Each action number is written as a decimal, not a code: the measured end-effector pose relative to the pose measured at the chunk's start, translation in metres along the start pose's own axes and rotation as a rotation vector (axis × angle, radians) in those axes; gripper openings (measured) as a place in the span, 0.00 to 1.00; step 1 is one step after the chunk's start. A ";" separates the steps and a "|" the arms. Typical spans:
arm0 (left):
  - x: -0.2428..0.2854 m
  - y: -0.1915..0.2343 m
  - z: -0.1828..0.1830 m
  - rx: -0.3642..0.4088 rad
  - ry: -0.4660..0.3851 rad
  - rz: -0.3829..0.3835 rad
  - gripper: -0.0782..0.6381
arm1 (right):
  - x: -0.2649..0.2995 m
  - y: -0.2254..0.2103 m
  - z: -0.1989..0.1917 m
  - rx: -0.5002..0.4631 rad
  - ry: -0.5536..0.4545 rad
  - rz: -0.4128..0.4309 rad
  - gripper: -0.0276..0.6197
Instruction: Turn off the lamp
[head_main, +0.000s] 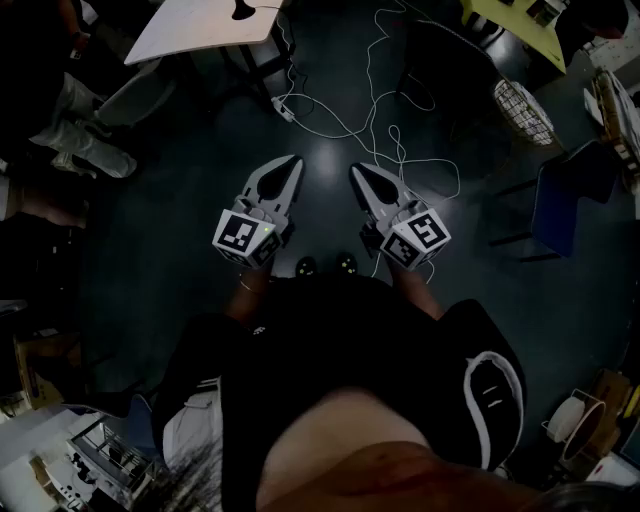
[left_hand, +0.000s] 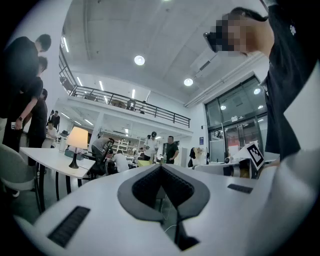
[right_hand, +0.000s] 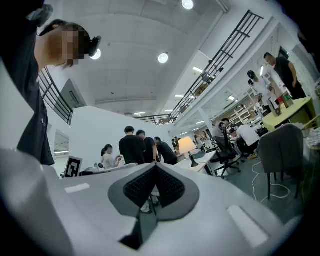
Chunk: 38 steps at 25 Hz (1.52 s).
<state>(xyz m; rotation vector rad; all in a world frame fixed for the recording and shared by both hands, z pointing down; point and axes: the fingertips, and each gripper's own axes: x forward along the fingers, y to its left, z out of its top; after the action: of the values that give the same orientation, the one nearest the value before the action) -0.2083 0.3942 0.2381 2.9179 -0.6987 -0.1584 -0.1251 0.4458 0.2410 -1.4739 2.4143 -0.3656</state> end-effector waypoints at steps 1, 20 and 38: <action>0.000 0.000 0.000 0.010 0.003 0.002 0.12 | 0.000 -0.001 -0.001 0.004 0.002 0.001 0.04; 0.036 -0.030 -0.008 0.026 0.028 -0.023 0.12 | -0.031 -0.030 0.015 0.050 -0.057 0.004 0.04; 0.095 -0.088 -0.017 0.096 0.043 -0.056 0.12 | -0.085 -0.092 0.020 0.045 -0.036 0.029 0.04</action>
<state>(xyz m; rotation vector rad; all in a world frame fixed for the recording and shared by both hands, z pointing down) -0.0825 0.4306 0.2347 3.0237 -0.6353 -0.0694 -0.0055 0.4796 0.2651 -1.4129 2.3815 -0.3810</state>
